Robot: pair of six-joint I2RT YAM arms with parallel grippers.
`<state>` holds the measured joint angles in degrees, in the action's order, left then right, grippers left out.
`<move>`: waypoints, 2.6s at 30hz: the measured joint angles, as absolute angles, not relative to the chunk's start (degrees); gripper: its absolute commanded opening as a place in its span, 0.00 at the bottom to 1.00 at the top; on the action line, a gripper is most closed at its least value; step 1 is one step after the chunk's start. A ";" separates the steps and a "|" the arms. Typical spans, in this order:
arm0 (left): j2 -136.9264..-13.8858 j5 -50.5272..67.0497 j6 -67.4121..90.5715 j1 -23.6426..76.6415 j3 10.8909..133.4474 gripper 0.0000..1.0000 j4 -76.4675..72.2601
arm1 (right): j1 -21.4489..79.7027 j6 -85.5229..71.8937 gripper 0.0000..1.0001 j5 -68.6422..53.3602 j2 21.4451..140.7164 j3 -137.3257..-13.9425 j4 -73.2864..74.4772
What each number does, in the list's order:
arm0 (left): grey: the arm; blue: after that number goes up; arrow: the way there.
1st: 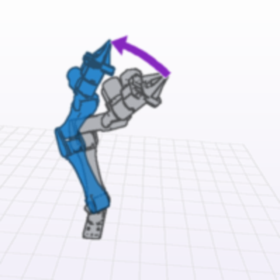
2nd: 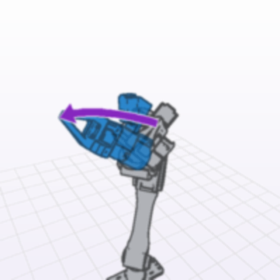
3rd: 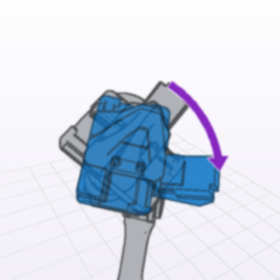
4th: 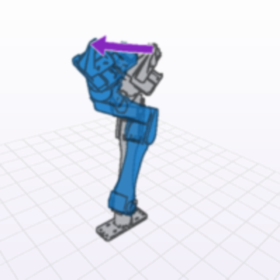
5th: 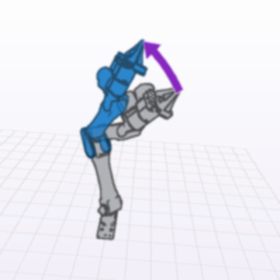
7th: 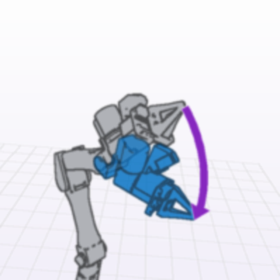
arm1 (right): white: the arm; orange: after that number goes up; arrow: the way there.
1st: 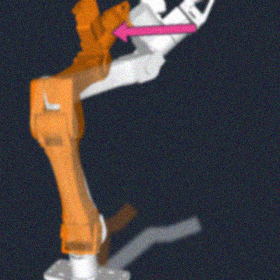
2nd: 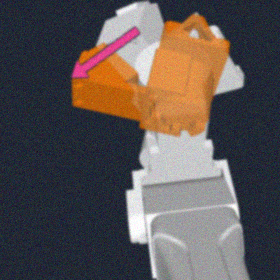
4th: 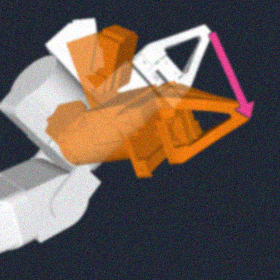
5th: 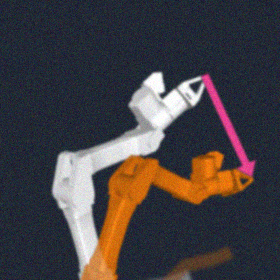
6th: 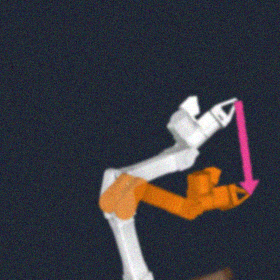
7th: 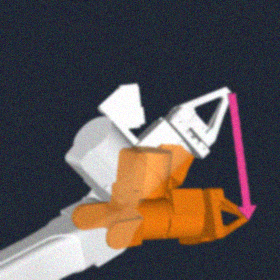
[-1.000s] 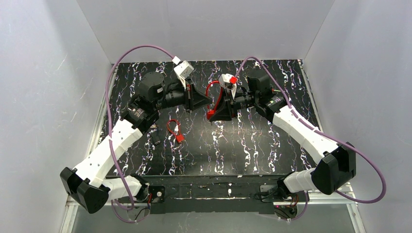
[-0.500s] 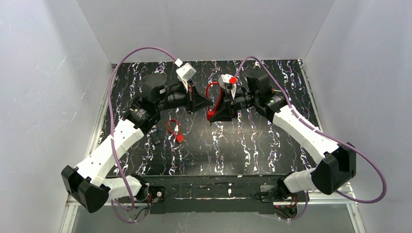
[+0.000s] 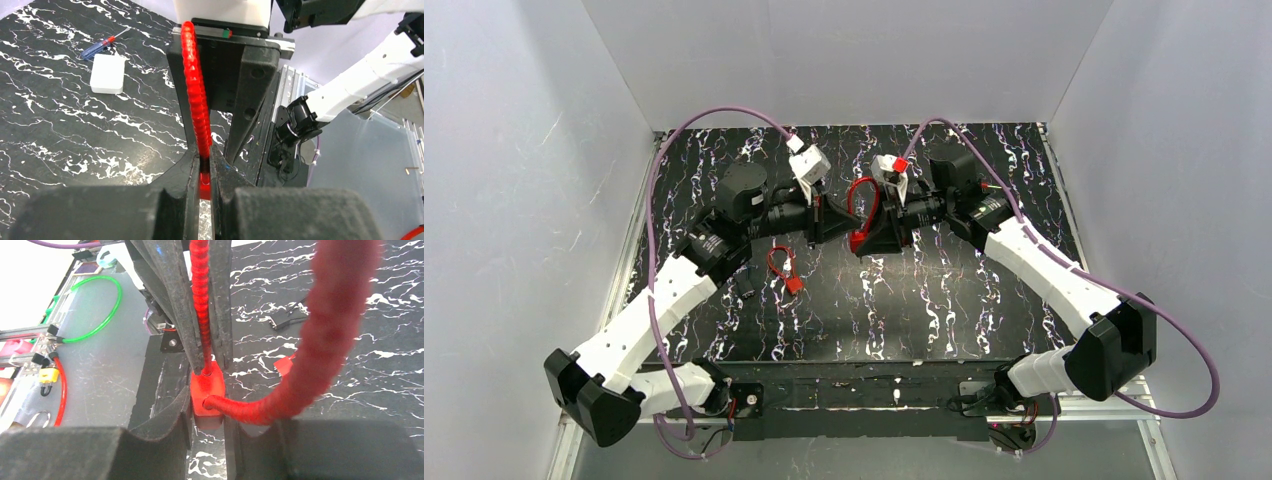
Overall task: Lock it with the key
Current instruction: Lock the lock.
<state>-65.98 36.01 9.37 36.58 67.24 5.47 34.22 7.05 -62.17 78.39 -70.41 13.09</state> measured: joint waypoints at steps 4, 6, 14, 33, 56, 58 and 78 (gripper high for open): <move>-64.24 36.22 8.70 36.59 64.93 0.00 4.15 | 34.41 5.89 0.01 -62.76 78.64 -70.41 13.25; -63.92 36.23 8.80 36.58 63.89 0.00 3.27 | 34.42 5.75 0.01 -63.07 78.99 -70.41 13.50; -63.64 36.16 10.21 36.42 61.59 0.00 1.46 | 34.16 6.41 0.01 -62.73 79.35 -70.41 16.65; -65.36 41.19 25.78 29.79 57.18 0.08 -7.99 | 30.50 0.66 0.01 -62.03 79.25 -69.79 12.21; -70.06 50.57 27.70 30.50 64.00 0.64 -4.70 | 30.64 -10.44 0.01 -66.47 76.31 -63.14 -9.60; -70.04 50.69 28.59 30.50 64.31 0.61 -5.65 | 30.74 -10.47 0.01 -66.46 76.31 -62.34 -9.69; -72.62 49.86 34.57 30.55 64.64 0.00 -8.69 | 31.51 -21.78 0.47 -66.85 76.31 -57.57 -21.33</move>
